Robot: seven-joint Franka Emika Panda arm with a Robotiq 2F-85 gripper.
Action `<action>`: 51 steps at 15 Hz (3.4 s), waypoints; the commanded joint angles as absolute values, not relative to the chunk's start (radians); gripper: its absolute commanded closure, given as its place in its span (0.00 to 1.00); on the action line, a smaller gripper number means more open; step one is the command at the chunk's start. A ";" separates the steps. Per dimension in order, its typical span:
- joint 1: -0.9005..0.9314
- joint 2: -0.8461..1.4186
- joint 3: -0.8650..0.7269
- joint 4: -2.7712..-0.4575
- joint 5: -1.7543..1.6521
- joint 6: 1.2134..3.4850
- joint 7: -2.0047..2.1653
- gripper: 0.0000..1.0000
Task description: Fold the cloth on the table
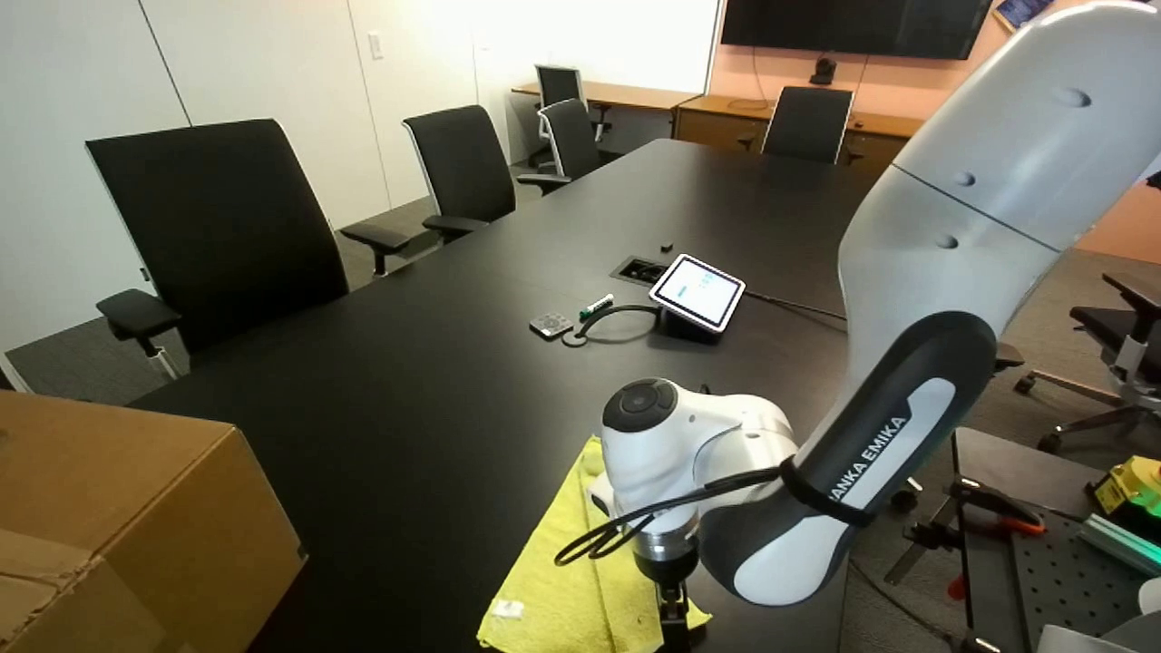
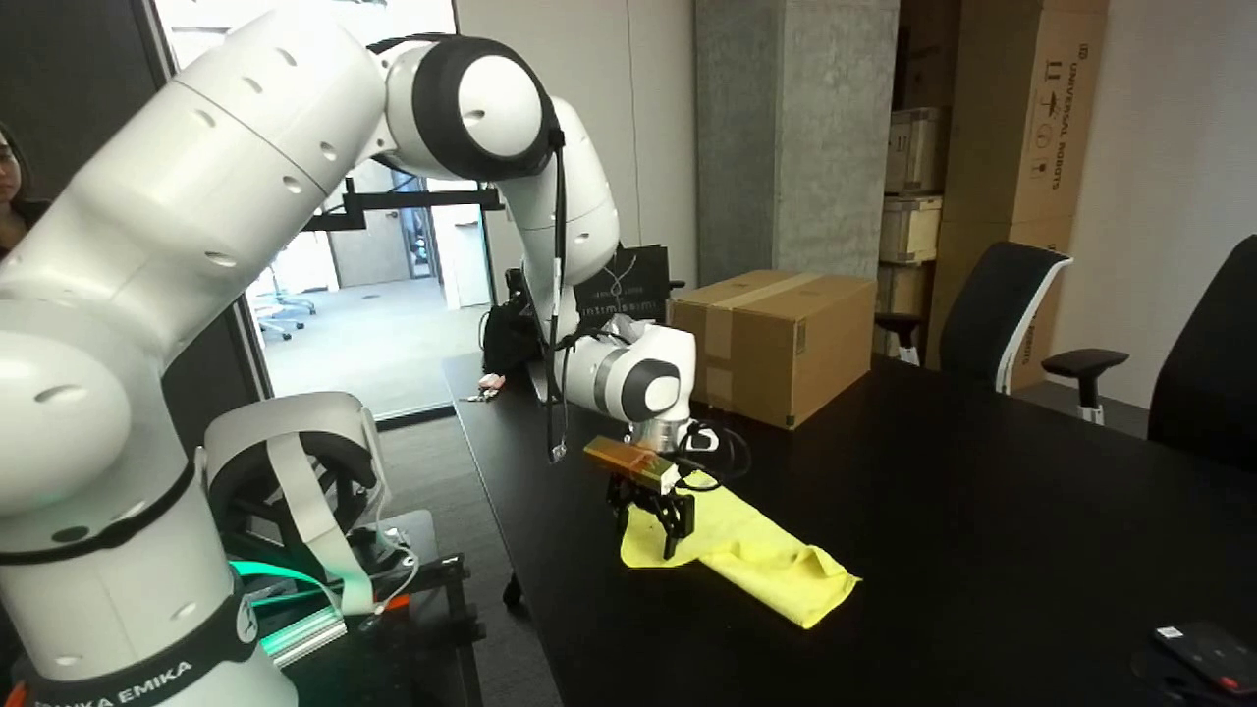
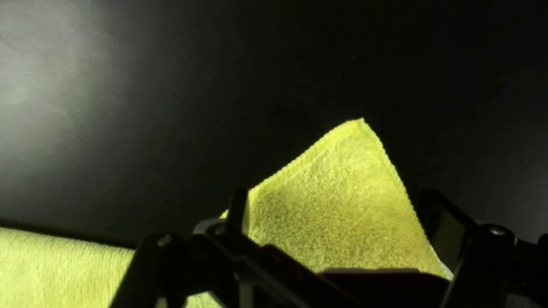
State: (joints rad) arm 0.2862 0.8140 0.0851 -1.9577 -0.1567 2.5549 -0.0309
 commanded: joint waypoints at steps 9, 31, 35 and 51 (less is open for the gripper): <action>0.364 0.839 0.017 -1.966 -0.201 2.615 0.121 0.00; 0.363 0.777 0.019 -1.956 -0.189 2.545 0.152 0.96; 0.363 0.751 0.009 -1.906 -0.198 2.511 0.148 0.96; 0.433 1.022 0.028 -1.400 -0.260 2.350 0.109 0.99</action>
